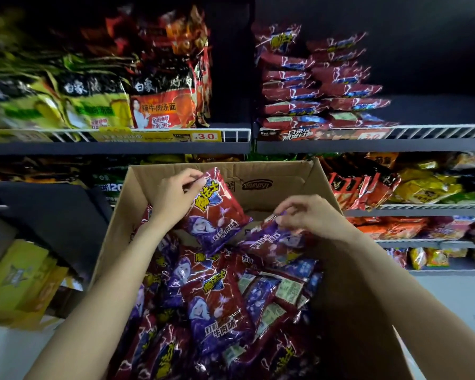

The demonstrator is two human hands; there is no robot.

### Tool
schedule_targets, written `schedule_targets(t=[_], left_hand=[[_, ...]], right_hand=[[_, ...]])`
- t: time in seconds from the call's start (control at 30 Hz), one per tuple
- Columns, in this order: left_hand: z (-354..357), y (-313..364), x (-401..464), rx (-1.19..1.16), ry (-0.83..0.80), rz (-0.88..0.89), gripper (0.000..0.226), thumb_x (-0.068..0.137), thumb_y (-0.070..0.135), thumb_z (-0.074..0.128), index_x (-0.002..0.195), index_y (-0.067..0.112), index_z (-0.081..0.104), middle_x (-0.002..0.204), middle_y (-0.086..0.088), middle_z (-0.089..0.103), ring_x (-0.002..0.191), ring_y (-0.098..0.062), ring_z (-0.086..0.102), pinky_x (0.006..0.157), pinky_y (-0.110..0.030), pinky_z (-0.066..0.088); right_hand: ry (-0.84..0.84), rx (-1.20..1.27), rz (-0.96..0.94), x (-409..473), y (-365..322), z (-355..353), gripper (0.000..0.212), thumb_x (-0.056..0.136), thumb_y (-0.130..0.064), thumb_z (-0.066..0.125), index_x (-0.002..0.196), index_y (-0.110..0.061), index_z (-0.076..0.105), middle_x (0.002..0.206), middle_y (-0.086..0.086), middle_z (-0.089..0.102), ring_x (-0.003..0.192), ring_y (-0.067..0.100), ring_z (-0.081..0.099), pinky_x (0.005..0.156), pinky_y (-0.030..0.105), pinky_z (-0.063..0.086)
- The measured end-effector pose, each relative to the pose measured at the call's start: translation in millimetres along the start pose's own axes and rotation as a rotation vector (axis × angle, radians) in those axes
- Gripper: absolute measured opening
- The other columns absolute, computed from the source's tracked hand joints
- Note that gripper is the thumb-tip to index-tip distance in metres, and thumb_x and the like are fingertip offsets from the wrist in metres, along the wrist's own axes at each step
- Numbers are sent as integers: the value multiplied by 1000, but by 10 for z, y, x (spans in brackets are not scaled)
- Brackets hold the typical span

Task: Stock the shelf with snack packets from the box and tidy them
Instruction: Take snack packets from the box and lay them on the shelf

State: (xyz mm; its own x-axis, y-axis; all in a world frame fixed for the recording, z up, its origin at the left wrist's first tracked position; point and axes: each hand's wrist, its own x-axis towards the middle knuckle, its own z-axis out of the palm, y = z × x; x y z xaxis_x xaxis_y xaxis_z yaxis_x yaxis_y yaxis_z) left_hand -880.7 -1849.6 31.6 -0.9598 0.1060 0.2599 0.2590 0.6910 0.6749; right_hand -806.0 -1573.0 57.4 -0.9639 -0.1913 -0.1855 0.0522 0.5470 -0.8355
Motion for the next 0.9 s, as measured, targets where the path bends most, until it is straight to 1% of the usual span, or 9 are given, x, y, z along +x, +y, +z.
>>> schedule_targets(t=[0.07, 0.17, 0.23, 0.3, 0.4, 0.6, 0.73, 0.8, 0.9], left_hand=[[-64, 81, -31, -71, -23, -41, 20, 93, 30, 56, 106, 17, 64, 100, 7, 61, 98, -5, 55, 68, -7, 37], [-106, 175, -69, -94, -20, -51, 21, 93, 33, 55, 107, 19, 62, 102, 8, 61, 98, -3, 52, 67, -6, 33], [-95, 251, -95, -96, -12, -41, 21, 92, 33, 56, 106, 19, 62, 103, 8, 61, 99, -4, 52, 69, -7, 33], [-64, 360, -109, -87, 6, -15, 19, 91, 34, 57, 104, 21, 63, 100, 10, 61, 99, -6, 54, 71, -12, 37], [-15, 576, -97, -69, 55, 13, 20, 91, 34, 57, 104, 20, 63, 97, 10, 62, 95, -4, 55, 68, -12, 40], [8, 1184, 20, -106, 190, 117, 13, 89, 35, 58, 100, 29, 60, 94, 17, 63, 92, 3, 57, 74, -9, 44], [98, 1784, 128, -130, 271, 202, 10, 90, 26, 59, 100, 25, 58, 91, 27, 56, 87, 21, 53, 72, 4, 36], [196, 2064, 198, -141, 295, 235, 10, 90, 29, 58, 100, 27, 57, 92, 29, 55, 87, 26, 50, 73, 3, 37], [394, 2495, 348, -164, 301, 272, 11, 89, 34, 56, 99, 29, 56, 92, 28, 56, 88, 18, 54, 75, -7, 45]], right_hand=[[44, -30, -2, -57, -5, -54, 15, 79, -8, 74, 86, -20, 68, 79, 1, 71, 68, 8, 68, 62, 19, 56], [349, -221, -89, -107, 3, -138, 10, 82, -12, 70, 79, -22, 69, 67, -7, 69, 61, 3, 66, 65, 21, 55], [498, -267, -146, -124, 0, -240, 9, 85, -15, 66, 78, -19, 69, 64, -6, 68, 60, 4, 65, 65, 28, 56], [596, -308, -194, -136, -13, -371, 9, 90, -19, 62, 82, -14, 65, 66, -1, 67, 61, 14, 64, 59, 36, 54], [728, -515, -293, -176, -9, -599, 16, 97, -22, 51, 91, -8, 53, 64, 6, 62, 57, 30, 60, 46, 31, 38], [843, -609, -426, -325, -11, -1264, 17, 99, -24, 46, 93, -8, 48, 55, 2, 55, 44, 29, 53, 42, 26, 26], [876, -594, -452, -445, 74, -1842, 17, 98, -25, 46, 94, -9, 52, 58, 1, 56, 50, 31, 56, 47, 33, 36], [894, -585, -456, -524, 169, -2112, 17, 97, -24, 49, 94, -8, 55, 63, 2, 59, 56, 32, 58, 51, 32, 35], [922, -557, -479, -663, 372, -2481, 17, 95, -25, 51, 91, -9, 57, 68, 1, 60, 59, 26, 57, 53, 29, 33]])
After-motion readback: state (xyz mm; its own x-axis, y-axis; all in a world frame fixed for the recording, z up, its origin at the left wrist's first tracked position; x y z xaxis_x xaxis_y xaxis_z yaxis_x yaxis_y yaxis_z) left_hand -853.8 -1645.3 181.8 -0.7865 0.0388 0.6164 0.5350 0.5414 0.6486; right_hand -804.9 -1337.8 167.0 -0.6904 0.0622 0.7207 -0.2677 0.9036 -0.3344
